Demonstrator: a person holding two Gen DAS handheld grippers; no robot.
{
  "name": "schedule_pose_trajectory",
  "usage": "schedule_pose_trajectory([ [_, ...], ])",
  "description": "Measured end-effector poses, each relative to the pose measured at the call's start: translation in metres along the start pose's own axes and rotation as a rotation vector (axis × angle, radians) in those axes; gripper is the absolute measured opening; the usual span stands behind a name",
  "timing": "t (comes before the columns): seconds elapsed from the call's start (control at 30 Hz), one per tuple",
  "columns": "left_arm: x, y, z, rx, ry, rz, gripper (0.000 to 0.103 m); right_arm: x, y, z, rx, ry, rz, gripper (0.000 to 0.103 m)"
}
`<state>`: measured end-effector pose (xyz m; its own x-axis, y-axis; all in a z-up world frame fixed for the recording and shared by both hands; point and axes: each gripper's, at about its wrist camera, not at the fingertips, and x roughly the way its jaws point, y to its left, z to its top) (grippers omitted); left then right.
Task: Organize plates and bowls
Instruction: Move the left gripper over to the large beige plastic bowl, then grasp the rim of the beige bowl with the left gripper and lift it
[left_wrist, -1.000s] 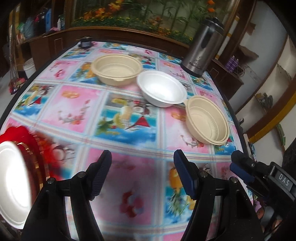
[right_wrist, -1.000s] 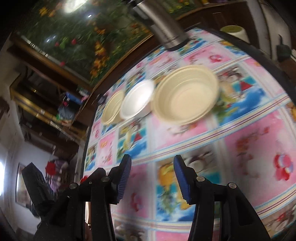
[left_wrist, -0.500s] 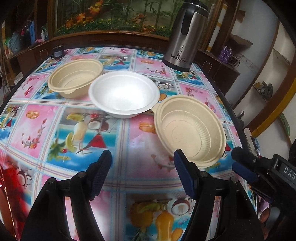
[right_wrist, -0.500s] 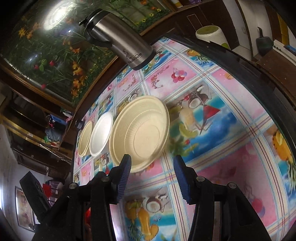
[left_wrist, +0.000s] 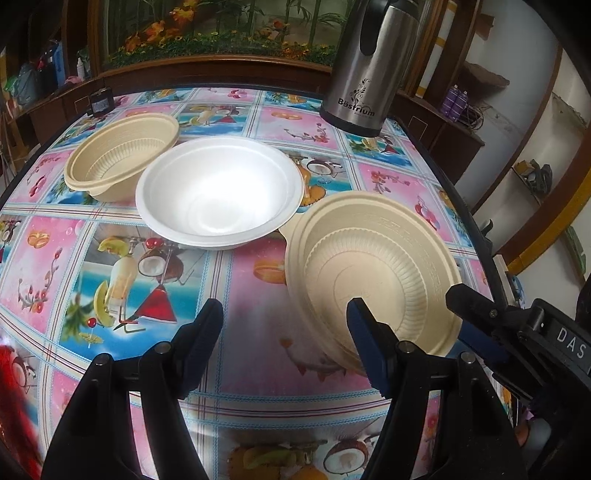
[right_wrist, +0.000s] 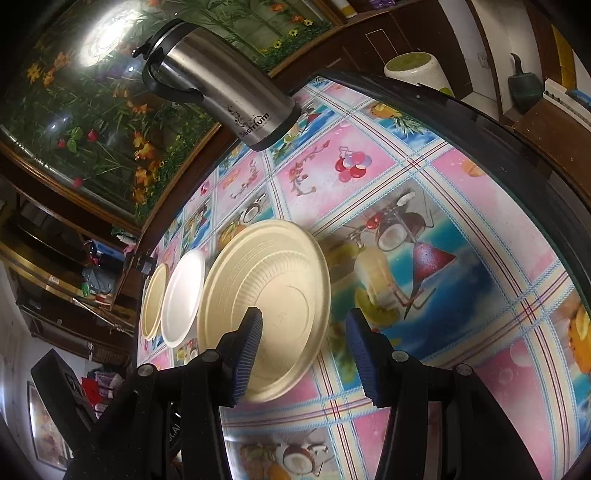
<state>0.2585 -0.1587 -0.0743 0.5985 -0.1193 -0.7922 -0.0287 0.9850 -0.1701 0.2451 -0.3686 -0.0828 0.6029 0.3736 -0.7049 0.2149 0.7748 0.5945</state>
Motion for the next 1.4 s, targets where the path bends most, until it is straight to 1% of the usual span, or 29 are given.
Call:
schedule_pose_trajectory([
  [0.07,0.002,-0.001,0.000,0.006,-0.009,0.018,0.068,0.006,0.000,0.000,-0.005,0.006,0.000,0.048],
  [0.23,0.007,-0.003,0.000,0.012,-0.016,0.029,0.068,0.013,-0.004,-0.002,0.003,-0.001,-0.001,0.048],
  [0.53,0.014,-0.005,0.001,0.017,-0.015,0.030,0.068,0.017,-0.002,-0.002,-0.018,-0.001,-0.028,0.044],
  [0.83,0.014,-0.008,0.002,0.028,-0.034,0.030,0.068,0.021,-0.003,0.000,-0.027,-0.002,-0.032,0.036],
  [0.9,0.017,-0.009,0.001,0.029,-0.026,0.034,0.068,0.021,-0.003,0.000,-0.026,-0.004,-0.036,0.029],
  [1.0,0.019,-0.008,0.000,0.028,-0.026,0.036,0.068,0.023,-0.003,0.000,-0.030,0.003,-0.038,0.025],
  [1.07,0.021,-0.006,0.000,0.024,-0.027,0.042,0.063,0.024,-0.004,-0.001,-0.026,0.011,-0.035,0.020],
  [1.1,0.022,-0.005,0.000,0.023,-0.024,0.043,0.059,0.024,-0.005,0.000,-0.026,0.009,-0.032,0.017],
  [1.27,0.027,-0.005,-0.002,0.028,-0.015,0.041,0.046,0.024,-0.003,-0.001,-0.044,0.000,-0.032,0.013],
  [1.33,0.027,-0.005,-0.002,0.029,-0.009,0.027,0.036,0.024,-0.003,-0.001,-0.046,-0.002,-0.024,0.012],
  [1.37,0.027,-0.006,-0.002,0.033,-0.009,0.028,0.034,0.024,-0.003,-0.001,-0.046,-0.003,-0.020,0.011],
  [1.4,0.027,-0.006,-0.003,0.038,-0.009,0.026,0.029,0.024,-0.003,-0.001,-0.047,-0.004,-0.018,0.010],
])
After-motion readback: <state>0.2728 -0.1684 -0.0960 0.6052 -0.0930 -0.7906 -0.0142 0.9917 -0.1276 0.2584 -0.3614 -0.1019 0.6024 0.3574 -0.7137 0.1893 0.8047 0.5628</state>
